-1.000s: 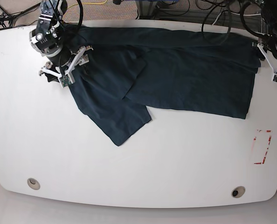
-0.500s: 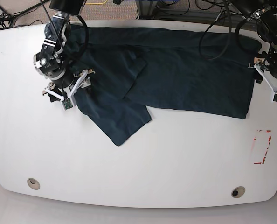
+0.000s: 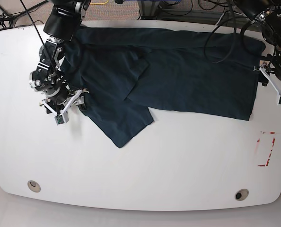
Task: Fold the T-shirt properly
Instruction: 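Slide the right gripper along the shirt edge toward the hem and grasp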
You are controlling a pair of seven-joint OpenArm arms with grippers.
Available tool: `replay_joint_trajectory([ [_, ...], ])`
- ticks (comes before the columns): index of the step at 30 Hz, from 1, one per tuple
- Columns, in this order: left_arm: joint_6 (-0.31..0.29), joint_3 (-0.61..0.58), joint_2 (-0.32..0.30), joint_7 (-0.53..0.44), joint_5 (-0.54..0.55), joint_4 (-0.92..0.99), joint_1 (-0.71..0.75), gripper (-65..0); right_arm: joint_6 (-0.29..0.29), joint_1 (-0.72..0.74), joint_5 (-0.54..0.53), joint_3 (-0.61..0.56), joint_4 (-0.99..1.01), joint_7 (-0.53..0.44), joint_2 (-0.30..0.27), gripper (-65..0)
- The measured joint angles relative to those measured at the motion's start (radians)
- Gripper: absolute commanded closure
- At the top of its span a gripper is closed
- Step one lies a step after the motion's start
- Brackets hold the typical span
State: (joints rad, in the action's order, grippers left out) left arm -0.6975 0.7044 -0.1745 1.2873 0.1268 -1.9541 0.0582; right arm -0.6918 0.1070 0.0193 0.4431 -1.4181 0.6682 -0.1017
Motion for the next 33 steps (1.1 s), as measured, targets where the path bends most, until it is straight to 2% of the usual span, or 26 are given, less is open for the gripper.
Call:
replay_joint_trajectory([
  [9, 0.0, 0.004, -0.001, 0.0, 0.0, 0.0, 0.0, -44.4, -0.004, 0.001, -0.014, -0.002, 0.085, -0.069, 0.027, -44.2],
  [12, 0.0, 0.004, -0.001, 0.0, 0.0, 0.0, -0.001, -44.4, 0.0, 0.004, -0.018, -0.002, 0.103, -0.095, 0.035, -40.6],
  [14, 0.0, 0.004, -0.001, 0.0, 0.001, 0.0, -0.002, -44.4, 0.0, 0.006, -0.023, -0.002, 0.114, -0.109, 0.037, -34.6],
  [17, 0.0, 0.005, -0.002, 0.0, -0.001, 0.0, -0.004, -44.4, 0.0, 0.008, -0.023, -0.002, 0.118, -0.107, 0.038, -21.7],
  [18, 0.0, 0.004, -0.002, 0.0, -0.001, 0.0, -0.005, -44.4, 0.0, 0.008, -0.023, -0.002, 0.118, -0.107, 0.038, -15.5],
  [21, 0.0, -0.001, -0.001, -0.005, -0.003, 0.0, -0.006, -44.9, 0.0, 0.007, -0.023, -0.002, 0.119, -0.106, 0.038, -3.0],
  [22, 0.0, -0.002, -0.001, -0.021, -0.003, 0.001, -0.006, -45.0, 0.0, 0.007, -0.023, -0.002, 0.122, -0.107, 0.038, -0.8],
  [28, 0.0, -0.007, -0.002, -0.114, -0.003, 0.034, -0.042, -46.0, 0.0, 0.014, -0.023, -0.003, 0.124, -0.1, 0.04, 0.0],
  [33, -0.003, -0.068, -0.016, -0.165, -0.004, 0.16, -0.085, -51.7, -0.001, 0.029, -0.021, -0.003, 0.126, -0.079, 0.038, 0.0],
])
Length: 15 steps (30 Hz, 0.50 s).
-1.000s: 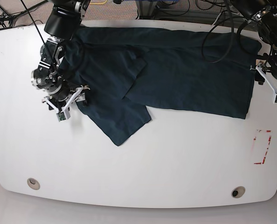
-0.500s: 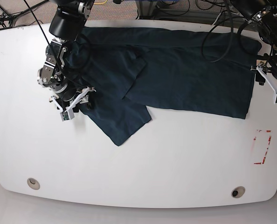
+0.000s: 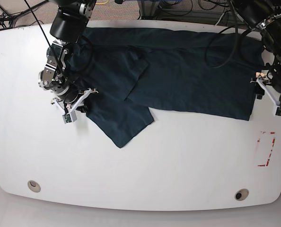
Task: Fold the T-shirt properly
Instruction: 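Slide the right gripper along the shirt edge toward the hem and grasp, then move the left gripper to the shirt's opposite edge and grasp it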
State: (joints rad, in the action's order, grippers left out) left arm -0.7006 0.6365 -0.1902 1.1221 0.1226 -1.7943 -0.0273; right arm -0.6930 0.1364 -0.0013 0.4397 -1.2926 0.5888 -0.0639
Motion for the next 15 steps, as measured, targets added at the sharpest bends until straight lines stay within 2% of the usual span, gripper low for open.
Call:
replay_joint_trajectory([
  [7, 0.004, -0.019, -0.024, -0.093, -0.006, 0.198, -0.073, -54.6, -0.006, 0.04, 0.024, -0.003, 0.008, 0.035, -0.011, 0.0],
  [9, 0.032, -0.029, -0.027, -0.151, -0.01, 0.269, -0.088, -54.9, -0.006, 0.056, 0.024, -0.002, 0.01, 0.051, -0.019, 0.0],
  [11, 0.035, -0.031, -0.026, -0.191, -0.008, 0.321, -0.1, -55.4, -0.006, 0.069, 0.024, -0.001, 0.01, 0.063, -0.023, 0.0],
  [15, 0.046, -0.036, -0.022, -0.224, -0.008, 0.404, -0.117, -55.3, -0.005, 0.085, 0.024, -0.001, 0.005, 0.066, -0.027, 0.0],
])
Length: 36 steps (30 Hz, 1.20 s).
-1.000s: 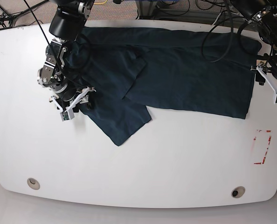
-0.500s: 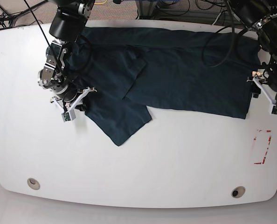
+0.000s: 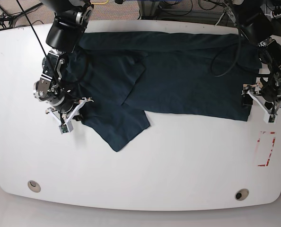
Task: Fold the T-shirt properly
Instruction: 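Move the left gripper to the shirt's opposite edge and grasp it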
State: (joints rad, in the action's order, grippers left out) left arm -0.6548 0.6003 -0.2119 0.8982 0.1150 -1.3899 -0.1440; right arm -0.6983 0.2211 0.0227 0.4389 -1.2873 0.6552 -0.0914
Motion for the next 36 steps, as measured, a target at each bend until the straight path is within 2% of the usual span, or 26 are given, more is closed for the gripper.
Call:
replay_joint_trajectory([
  [9, 0.004, -0.038, -0.013, -0.109, -0.002, 0.124, -0.024, -55.3, 0.0, 0.006, 0.0, -0.002, -0.001, 0.001, 0.0, 0.0],
  [15, 0.077, -0.038, -0.012, -0.135, -0.004, 0.204, -0.055, -55.4, 0.0, 0.006, 0.0, -0.001, -0.001, 0.001, -0.001, 0.0],
  [20, 0.079, -0.041, -0.018, -0.162, -0.001, 0.277, -0.103, -55.0, 0.0, 0.006, 0.0, -0.002, -0.001, 0.001, 0.0, 0.0],
  [26, 0.079, -0.127, -0.041, -0.175, 0.006, 0.321, -0.131, -52.6, 0.0, 0.006, 0.002, -0.044, -0.001, 0.004, -0.008, 0.0],
  [29, 0.079, -0.153, -0.039, -0.18, 0.014, 0.32, -0.132, -41.7, 0.0, 0.008, 0.0, -0.071, -0.001, 0.003, -0.01, 0.0],
  [34, 0.078, -0.166, -0.038, -0.179, 0.016, 0.321, -0.131, -15.0, 0.0, 0.009, 0.0, -0.081, -0.001, 0.002, -0.014, 0.0],
  [36, 0.079, -0.166, -0.038, -0.177, 0.017, 0.322, -0.13, -6.2, 0.0, 0.009, 0.0, -0.08, -0.001, 0.003, -0.019, 0.0],
])
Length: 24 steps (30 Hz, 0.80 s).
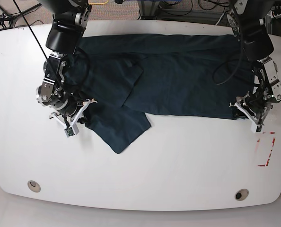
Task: Fold the T-shirt properly
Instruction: 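Move the left gripper to the shirt's opposite edge and grasp it, then fold the shirt lengthwise with both grippers, laying the held edge over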
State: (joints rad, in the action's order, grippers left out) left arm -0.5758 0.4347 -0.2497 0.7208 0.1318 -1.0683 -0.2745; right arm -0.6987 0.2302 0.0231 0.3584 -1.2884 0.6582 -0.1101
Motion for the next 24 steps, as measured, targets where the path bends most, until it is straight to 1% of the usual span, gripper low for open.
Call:
replay_joint_trajectory([
  [2, 0.0, 0.001, 0.0, 0.002, -0.001, 0.0, 0.0, 0.0, 0.0, 0.0, 0.0, 0.0, 0.0, 0.0, -0.003, 0.0],
  [7, -0.001, 0.001, 0.0, 0.008, 0.0, 0.001, 0.0, 0.0, 0.0, 0.019, 0.003, 0.0, 0.001, 0.005, -0.004, 0.0],
  [11, -0.002, 0.001, -0.001, 0.017, -0.002, 0.0, -0.008, 0.0, -0.001, 0.046, 0.0, -0.006, 0.001, 0.001, -0.016, 0.0],
  [16, -0.004, 0.002, 0.003, 0.062, -0.016, -0.049, -0.018, 0.0, -0.001, 0.085, 0.0, -0.004, 0.002, 0.003, -0.03, 0.0],
  [21, -0.008, 0.001, -0.006, 0.137, -0.005, -0.151, -0.027, 0.0, -0.001, 0.118, -0.001, -0.005, 0.001, 0.052, -0.041, 0.0],
  [24, -0.008, 0.004, -0.012, 0.172, -0.004, -0.207, -0.042, 0.0, -0.001, 0.13, -0.001, -0.005, 0.001, 0.06, -0.054, 0.0],
])
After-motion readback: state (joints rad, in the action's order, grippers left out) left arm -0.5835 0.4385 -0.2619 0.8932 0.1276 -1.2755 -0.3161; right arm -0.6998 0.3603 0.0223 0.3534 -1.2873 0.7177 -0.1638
